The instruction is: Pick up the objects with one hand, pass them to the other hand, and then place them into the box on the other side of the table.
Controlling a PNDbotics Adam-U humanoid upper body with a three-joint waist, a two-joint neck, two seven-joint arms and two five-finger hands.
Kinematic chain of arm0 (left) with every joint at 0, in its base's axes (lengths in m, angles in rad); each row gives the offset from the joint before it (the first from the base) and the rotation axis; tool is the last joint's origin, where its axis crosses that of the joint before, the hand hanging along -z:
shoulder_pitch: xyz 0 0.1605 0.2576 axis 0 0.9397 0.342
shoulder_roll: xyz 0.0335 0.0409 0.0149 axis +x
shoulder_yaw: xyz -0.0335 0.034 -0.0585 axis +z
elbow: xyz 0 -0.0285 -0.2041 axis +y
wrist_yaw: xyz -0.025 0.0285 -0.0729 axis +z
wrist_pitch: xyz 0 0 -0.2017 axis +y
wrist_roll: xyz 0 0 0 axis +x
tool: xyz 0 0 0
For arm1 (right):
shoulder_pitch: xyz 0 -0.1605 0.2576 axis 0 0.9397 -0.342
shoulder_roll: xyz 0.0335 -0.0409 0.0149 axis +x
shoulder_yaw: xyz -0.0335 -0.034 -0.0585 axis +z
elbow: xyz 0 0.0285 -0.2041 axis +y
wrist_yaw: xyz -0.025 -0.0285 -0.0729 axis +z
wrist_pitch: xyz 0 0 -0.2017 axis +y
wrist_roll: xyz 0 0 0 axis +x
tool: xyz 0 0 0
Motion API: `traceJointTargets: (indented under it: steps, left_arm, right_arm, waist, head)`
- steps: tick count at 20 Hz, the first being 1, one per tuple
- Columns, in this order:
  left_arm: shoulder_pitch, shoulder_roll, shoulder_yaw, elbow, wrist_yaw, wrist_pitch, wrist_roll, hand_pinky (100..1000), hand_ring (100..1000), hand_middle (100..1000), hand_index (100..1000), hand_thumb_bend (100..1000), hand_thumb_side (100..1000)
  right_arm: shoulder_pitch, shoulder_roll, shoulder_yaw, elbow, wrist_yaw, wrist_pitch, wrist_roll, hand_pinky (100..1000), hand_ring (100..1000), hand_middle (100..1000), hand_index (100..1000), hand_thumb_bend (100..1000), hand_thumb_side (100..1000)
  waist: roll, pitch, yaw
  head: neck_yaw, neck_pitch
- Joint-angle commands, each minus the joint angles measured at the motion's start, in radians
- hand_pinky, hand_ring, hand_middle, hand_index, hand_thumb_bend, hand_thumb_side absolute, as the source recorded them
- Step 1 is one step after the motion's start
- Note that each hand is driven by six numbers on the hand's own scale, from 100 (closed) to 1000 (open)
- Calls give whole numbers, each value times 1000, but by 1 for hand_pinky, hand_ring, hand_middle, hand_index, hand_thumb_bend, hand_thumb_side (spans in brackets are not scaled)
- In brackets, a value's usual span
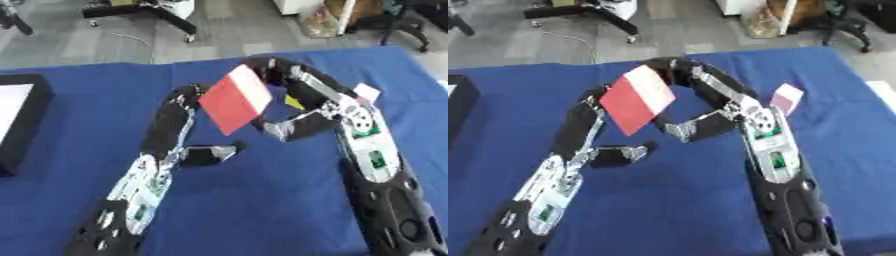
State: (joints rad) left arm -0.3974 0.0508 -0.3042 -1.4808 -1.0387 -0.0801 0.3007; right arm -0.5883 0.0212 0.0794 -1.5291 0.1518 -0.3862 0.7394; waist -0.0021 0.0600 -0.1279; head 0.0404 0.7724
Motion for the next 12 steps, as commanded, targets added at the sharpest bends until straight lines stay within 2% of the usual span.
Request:
traceJointTargets:
  steps: [1, 7, 12]
  left_arm:
    - [-16, 0, 15, -27, 13, -8, 12, 910, 732, 771, 831, 699, 492]
    - [-13, 5, 27, -39, 25, -44, 56, 905, 730, 768, 830, 709, 441]
    - [-10, 6, 36, -40, 22, -52, 65, 905, 729, 768, 829, 718, 425]
  right_arm:
    - [-9, -5, -4, -8, 9, 1, 0, 776, 759, 743, 313, 100, 100]
    - [-3, -2, -1, -4, 103, 3, -31, 774, 759, 738, 310, 100, 100]
    - [-1, 0, -3, 2, 178, 12, -72, 770, 758, 735, 308, 100, 100]
  waist:
    - [-15, -15, 1]
    - [-15, -13, 4]
    - [-15, -13, 6]
  head:
    - [-5, -2]
    - [-11, -2]
    - [-15, -2]
